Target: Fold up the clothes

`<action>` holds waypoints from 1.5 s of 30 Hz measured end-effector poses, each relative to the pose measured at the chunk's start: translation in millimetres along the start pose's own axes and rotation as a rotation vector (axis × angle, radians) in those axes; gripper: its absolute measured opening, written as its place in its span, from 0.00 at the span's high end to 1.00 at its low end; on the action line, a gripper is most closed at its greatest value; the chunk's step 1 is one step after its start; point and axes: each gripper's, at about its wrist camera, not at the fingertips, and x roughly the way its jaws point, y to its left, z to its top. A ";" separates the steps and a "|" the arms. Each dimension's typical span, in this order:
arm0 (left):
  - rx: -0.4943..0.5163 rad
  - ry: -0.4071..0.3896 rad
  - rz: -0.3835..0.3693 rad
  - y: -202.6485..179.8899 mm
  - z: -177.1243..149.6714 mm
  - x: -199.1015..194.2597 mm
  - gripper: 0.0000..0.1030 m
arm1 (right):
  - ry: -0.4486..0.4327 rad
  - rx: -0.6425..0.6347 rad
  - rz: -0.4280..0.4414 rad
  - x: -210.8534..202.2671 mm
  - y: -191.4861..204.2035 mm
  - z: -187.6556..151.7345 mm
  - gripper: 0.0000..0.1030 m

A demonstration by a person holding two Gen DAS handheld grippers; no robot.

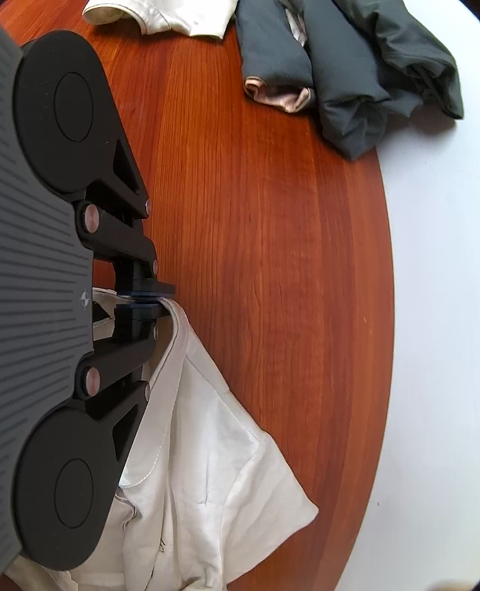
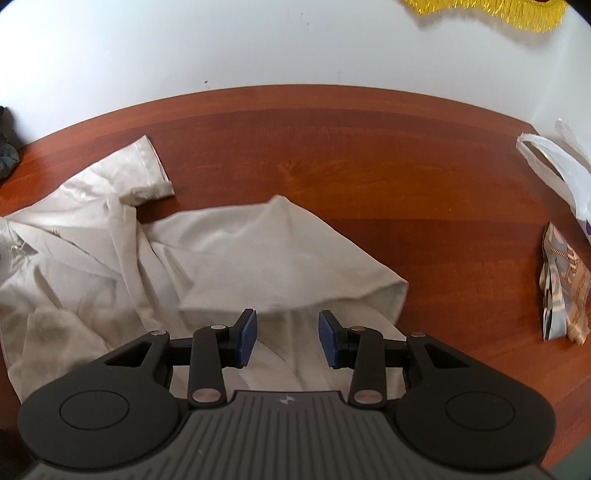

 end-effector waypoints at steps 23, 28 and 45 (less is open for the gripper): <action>0.034 -0.024 -0.133 -28.4 -30.1 -48.0 0.54 | 0.019 -0.082 0.092 3.4 18.5 -10.3 0.57; 0.064 -0.009 -0.178 -55.4 -48.1 -59.6 0.54 | 0.024 -0.106 0.116 9.2 26.6 -10.1 0.57; 0.157 0.093 -0.289 -142.8 -103.3 -61.0 0.54 | 0.064 -0.270 0.191 37.3 55.7 -6.6 0.56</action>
